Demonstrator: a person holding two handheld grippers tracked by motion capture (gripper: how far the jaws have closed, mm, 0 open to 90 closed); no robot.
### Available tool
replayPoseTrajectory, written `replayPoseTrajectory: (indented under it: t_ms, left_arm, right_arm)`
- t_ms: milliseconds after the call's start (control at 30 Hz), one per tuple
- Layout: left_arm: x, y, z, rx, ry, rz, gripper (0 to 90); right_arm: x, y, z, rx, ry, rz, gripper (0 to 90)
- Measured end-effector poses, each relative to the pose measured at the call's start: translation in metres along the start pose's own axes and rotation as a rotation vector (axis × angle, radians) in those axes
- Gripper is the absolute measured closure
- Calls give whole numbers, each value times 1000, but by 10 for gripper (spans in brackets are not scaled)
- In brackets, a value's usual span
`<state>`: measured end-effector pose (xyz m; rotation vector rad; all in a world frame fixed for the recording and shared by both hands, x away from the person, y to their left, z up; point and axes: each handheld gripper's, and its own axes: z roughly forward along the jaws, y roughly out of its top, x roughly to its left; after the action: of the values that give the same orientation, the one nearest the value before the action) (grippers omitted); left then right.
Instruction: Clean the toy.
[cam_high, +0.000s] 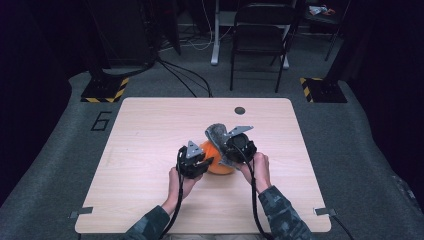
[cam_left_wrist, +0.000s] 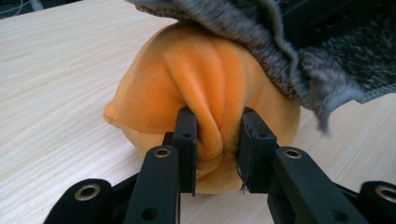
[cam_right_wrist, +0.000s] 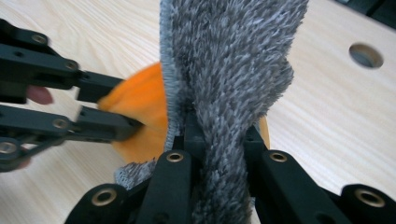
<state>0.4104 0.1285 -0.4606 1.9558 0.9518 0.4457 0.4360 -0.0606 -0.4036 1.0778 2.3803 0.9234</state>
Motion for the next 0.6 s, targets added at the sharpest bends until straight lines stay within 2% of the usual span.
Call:
replayPoseTrajectory:
  t_ms: [133,233,267,433,600]
  left_arm:
    - [1,-2,3,5,-1,6,714]
    - [3,-3,4,8,-3,5,712]
    - [4,-3,4,10,-5,1,710]
    - [7,-5,6,12,-7,-7,705]
    - [8,-5,5,19,-15,-4,702]
  right_arm:
    - [-13,-7,6,25,10,58,794]
    - [-21,-11,10,42,4,62,794]
    - [-23,-13,11,52,2,79,794]
    - [-35,-22,18,100,-3,105,794]
    - [-42,-28,25,132,-13,126,794]
